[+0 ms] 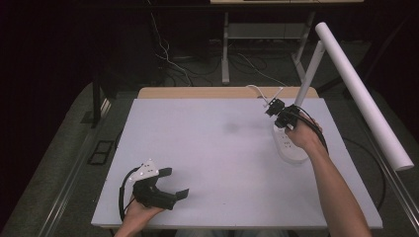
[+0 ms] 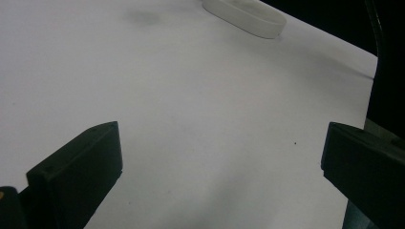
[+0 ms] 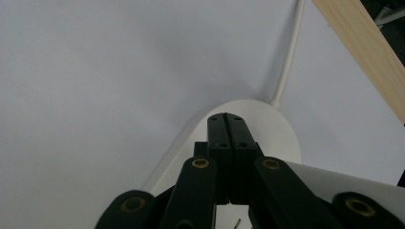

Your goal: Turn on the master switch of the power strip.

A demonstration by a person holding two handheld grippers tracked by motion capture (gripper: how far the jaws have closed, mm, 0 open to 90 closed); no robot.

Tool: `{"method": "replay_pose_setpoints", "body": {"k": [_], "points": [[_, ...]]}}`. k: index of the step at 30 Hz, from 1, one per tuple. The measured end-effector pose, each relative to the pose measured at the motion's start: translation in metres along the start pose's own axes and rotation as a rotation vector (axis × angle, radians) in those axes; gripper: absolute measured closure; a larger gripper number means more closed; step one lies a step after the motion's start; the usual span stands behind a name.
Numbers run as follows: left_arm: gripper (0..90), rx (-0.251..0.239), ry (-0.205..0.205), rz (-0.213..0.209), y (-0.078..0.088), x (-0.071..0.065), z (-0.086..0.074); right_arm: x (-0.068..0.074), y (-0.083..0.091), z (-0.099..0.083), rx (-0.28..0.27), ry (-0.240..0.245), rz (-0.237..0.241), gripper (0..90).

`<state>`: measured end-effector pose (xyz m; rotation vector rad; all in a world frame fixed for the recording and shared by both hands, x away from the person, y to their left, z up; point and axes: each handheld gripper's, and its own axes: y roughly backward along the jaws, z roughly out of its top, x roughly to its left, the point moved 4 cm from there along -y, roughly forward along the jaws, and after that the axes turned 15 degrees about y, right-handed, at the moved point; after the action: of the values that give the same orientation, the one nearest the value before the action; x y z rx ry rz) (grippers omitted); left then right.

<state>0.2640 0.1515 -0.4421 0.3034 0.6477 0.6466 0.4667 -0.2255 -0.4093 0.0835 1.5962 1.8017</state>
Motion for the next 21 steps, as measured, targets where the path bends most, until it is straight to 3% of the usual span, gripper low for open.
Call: {"method": "replay_pose_setpoints", "body": {"k": [21], "points": [[0.0, -0.002, 0.003, -0.001, 0.001, 0.0, 0.0, 0.001, -0.02, -0.004, 0.062, 0.007, -0.003, 89.4]]}}
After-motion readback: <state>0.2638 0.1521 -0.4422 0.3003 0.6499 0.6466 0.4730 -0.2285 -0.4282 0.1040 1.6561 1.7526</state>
